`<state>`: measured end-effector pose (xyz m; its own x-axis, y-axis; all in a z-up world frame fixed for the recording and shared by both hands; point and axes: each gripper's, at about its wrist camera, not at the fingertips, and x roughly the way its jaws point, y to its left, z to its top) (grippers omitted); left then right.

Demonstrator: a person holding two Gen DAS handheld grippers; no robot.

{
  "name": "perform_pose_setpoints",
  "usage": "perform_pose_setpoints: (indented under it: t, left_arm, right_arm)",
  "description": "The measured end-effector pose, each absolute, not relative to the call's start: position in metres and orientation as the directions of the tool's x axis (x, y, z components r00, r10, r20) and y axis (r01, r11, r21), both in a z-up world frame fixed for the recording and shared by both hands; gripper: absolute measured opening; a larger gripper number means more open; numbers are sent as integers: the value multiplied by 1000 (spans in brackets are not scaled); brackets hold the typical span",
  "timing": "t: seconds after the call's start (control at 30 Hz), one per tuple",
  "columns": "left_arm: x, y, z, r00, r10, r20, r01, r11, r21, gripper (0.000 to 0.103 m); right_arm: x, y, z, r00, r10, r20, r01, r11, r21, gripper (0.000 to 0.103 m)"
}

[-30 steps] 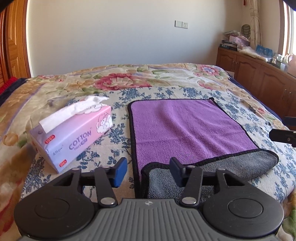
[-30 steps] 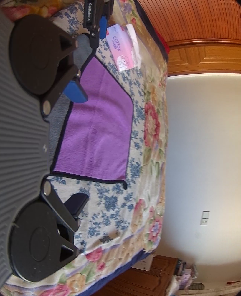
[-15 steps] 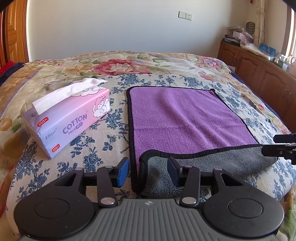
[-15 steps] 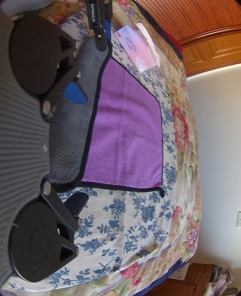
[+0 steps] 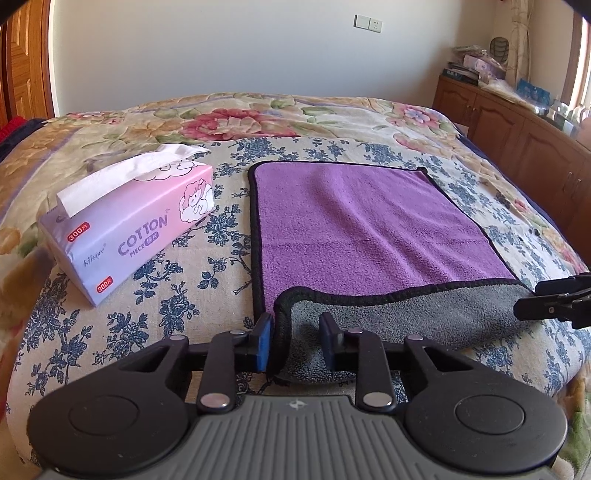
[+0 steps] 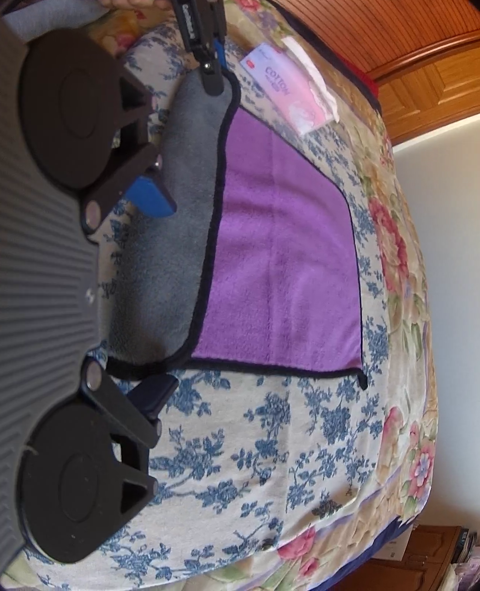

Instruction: Fold towel

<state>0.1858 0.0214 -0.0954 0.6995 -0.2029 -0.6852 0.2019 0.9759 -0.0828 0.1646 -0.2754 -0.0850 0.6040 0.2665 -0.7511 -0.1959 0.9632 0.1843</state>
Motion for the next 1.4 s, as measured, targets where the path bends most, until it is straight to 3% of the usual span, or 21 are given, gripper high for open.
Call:
perform_pose_setpoints:
  t: [0.23,0.5,0.57,0.63,1.1,1.27,1.4]
  left_arm:
    - [186,20,-96,695,-204,-689,208,975,-79,30]
    - [185,20,-95,700,-210,-682,211,974,-83,29]
    - [184,20,-94,708,-213,-673,216,973,-82,18]
    - [183,20,-92,716,-217,-664,218,972,-83,15]
    - [184,20,-92,713,-217,-667,216,973,-86,15]
    - [184,21,-91,714,-218,-665,214,973,-89,15]
    - [183,20,-91,717,-216,-663,217,973,-82,15]
  right_arm:
    - [170,-285,-88,599,268,-755,-170,963,207,90]
    - [168,-287,-81,600,297,-743,-182,955,235,71]
    - [167,-288,-77,606,314,-730,-191,949,250,63]
    - [167,-287,-75,609,318,-727,-198,948,250,60]
    - [173,-294,-87,587,262,-766,-159,965,208,56]
    - [171,-292,-85,591,248,-768,-173,968,180,34]
    - [172,-294,-85,596,228,-770,-162,973,163,25]
